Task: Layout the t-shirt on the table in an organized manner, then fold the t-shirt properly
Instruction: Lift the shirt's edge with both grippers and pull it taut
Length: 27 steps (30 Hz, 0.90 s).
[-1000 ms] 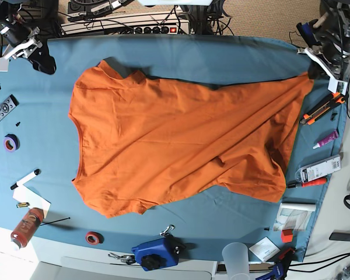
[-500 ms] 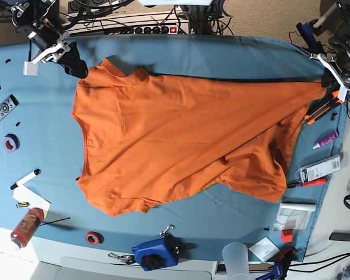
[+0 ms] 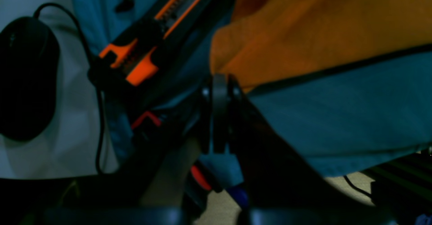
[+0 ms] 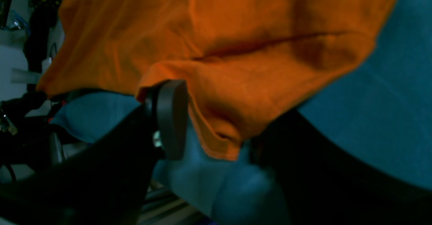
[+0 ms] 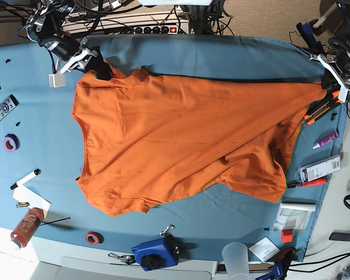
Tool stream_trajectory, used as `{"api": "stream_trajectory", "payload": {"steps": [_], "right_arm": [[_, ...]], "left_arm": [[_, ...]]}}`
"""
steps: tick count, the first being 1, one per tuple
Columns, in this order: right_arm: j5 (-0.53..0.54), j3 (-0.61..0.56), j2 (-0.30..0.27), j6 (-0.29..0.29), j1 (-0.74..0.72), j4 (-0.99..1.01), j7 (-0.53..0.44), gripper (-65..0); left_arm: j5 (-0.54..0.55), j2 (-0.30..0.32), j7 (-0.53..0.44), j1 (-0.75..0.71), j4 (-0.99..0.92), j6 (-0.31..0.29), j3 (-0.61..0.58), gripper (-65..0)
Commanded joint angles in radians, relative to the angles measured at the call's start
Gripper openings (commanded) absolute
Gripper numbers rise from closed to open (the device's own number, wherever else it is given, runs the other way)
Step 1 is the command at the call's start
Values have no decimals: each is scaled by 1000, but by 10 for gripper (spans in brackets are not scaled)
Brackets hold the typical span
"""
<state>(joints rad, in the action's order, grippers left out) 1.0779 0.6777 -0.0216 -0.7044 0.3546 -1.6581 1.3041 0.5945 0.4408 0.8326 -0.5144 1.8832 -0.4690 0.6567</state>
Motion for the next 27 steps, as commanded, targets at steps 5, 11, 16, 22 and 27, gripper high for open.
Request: {"api": "stream_trajectory", "payload": {"steps": [5,11,16,22,27], "right_arm": [[-116,4,-9,6,-20,-8,-6,-570],[-129,5,-10,6,-39,-9,33,-650],[-106,42,-30,6,-31,-11,92,-650],[-42,220,-92,6,-16,-47,92,-650],[110,240,-177,6,71,-86,92,-650]], "left_arm": [[9,19,-21,2,14,0,9,-650],[11,14,-18,2,14,0,9,-650],[121,-37,67,-2,14,0,9,-650],[185,-153,95,-4,14,0,9,-650],[185,-174,116,-6,14,-3,9,-650]]}}
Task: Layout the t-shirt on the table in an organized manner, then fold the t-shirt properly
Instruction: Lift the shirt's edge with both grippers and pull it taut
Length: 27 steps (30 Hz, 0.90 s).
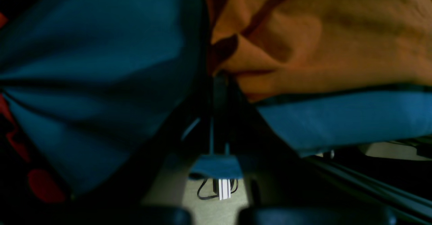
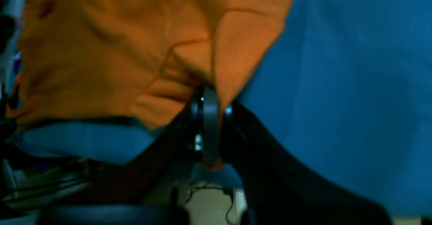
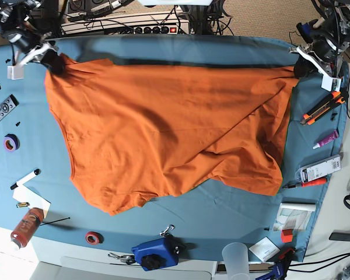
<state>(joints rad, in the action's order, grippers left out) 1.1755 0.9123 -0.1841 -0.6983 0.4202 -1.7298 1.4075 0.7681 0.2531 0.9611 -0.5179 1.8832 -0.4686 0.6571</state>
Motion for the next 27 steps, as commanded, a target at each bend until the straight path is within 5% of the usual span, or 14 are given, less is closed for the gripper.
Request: {"api": "stream_trajectory", "payload": {"steps": [1,7,16,27], "right_arm": [[13,6,-22,0,17,-19,-11,-650],[14,5,-27,0,34,-19,-11,-650],[58,5,-27,0,29,-19,-11,-650],[66,5,-27,0,-69,-19,-11,-650]], "left_arm": [[12,13,2,-3,14,-3,8,-650],[108,13,166,-36,14,-1,8,-650],[139,13,137,-94,19,-2,8,-650],[190,13,85,10,32,-4,8,-650]]}}
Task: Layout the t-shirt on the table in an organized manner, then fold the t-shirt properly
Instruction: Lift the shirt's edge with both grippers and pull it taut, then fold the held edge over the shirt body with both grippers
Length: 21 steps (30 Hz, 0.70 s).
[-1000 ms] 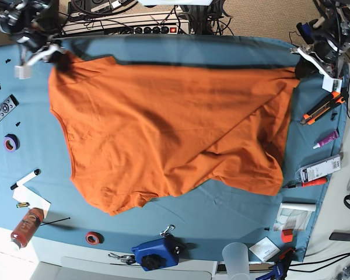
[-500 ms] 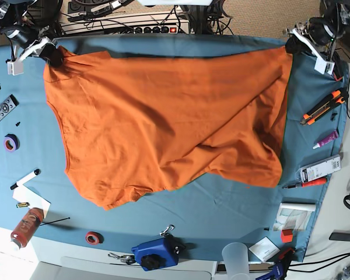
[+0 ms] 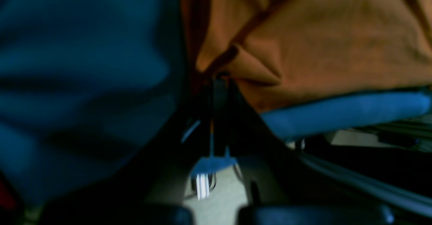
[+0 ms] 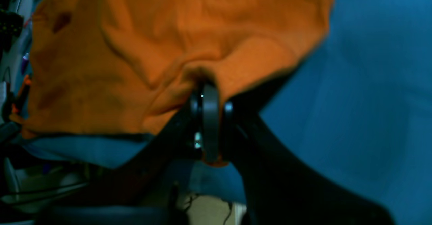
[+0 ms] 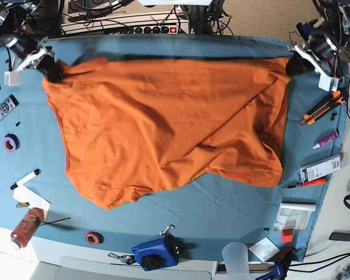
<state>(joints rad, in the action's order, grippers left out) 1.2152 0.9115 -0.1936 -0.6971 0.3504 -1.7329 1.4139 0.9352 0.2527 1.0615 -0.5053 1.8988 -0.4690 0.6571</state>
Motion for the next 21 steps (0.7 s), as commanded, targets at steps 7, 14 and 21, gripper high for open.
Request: {"api": "stream_trajectory", "payload": {"steps": [7,14,21], "right_arm": [[-23,6,-18,-1,-117,-16,-18,-650],[-199,3,-24,-1,-222,-14,-59,-650],[-372,-120,-63,-1,-274,-13,-170,-650]], "left_arm": [[30,13,-24,79,16,-4,8,-650],[-48,13,-124,164,15,-3,8,-650],[-76,13,-146,256,1,-21,6,-650]]}}
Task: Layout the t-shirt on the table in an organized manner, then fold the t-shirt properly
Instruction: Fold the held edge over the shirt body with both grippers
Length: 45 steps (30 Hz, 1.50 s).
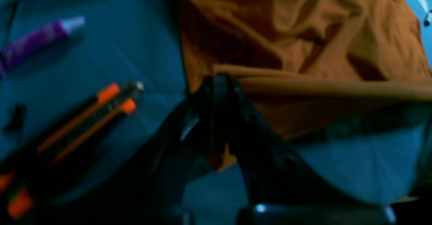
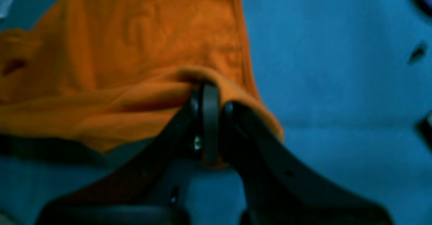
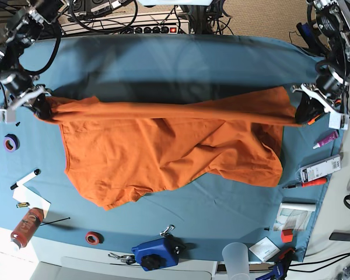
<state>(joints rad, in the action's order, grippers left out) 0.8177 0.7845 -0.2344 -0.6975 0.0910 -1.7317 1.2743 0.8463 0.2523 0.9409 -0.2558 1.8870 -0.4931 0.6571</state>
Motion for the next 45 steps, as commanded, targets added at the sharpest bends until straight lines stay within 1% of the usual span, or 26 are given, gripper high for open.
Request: {"api": "stream_trajectory", "payload": {"steps": [1,3,6,9,13,15,19,20,22,25,27,29,33,35,40,42,43,45], "right_arm": [[-10,-20,-27,-1,-23,-14,-54,-650],[-85,-71,-31,-1,-40,-14,-108,-650],[-190,-135,-31,-1,-74,-9,-155,-650],[-249,-178,-31,-1,-110,16,-193,-650],[-310,-208,-31,-1,-165,74,-224,-650],[-344,-214,-32,-1,-195,119,-253,-650],[-352,-214,-31,-1,-267,237,-264,-650],[-352,-214,-31,-1,-286,266,-266,-650],[-353,-214,-31,-1,-321,326,-270,-650],[-374,-214,-31,-1,-360,403,-283,-650],[-374,-214,-32,-1,-375,438,-288,-650],[-375,-214,-31,-1,-378,454,-308,-650],[-378,-214,-31,-1,-379,457,-317,-650],[-394,-214,-31,-1,-379,457,-331,-650],[-392,-214,-32,-1,-379,457,-324,-650],[-391,-214,-31,-1,-379,457,-312,-650],[-386,-214,-31,-1,-379,457,-309,-607],[-356,-214,-32,-1,-379,457,-307,-501]], "left_arm": [[13,14,-25,19,3,-18,6,-650],[13,14,-26,44,-16,-41,3,-650],[-8,23,-45,76,-41,-46,-38,-650],[-108,31,-91,105,-57,-46,-118,-650],[-221,30,-148,138,-57,27,-197,-650],[-269,31,-173,154,-58,33,-225,-650],[-355,30,-211,185,-63,34,-269,-650],[-366,30,-217,193,-71,45,-277,-650],[-384,30,-220,212,-98,76,-289,-650],[-386,30,-229,242,-169,78,-295,-650],[-386,31,-251,260,-220,78,-295,-650],[-386,30,-269,273,-255,77,-295,-650],[-386,30,-274,290,-278,78,-295,-650],[-389,31,-301,292,-288,78,-295,-650],[-390,31,-310,289,-293,76,-295,-650],[-390,31,-311,290,-293,60,-295,-650],[-390,31,-314,290,-293,46,-295,-578],[-389,30,-314,292,-293,50,-295,-441]]}}
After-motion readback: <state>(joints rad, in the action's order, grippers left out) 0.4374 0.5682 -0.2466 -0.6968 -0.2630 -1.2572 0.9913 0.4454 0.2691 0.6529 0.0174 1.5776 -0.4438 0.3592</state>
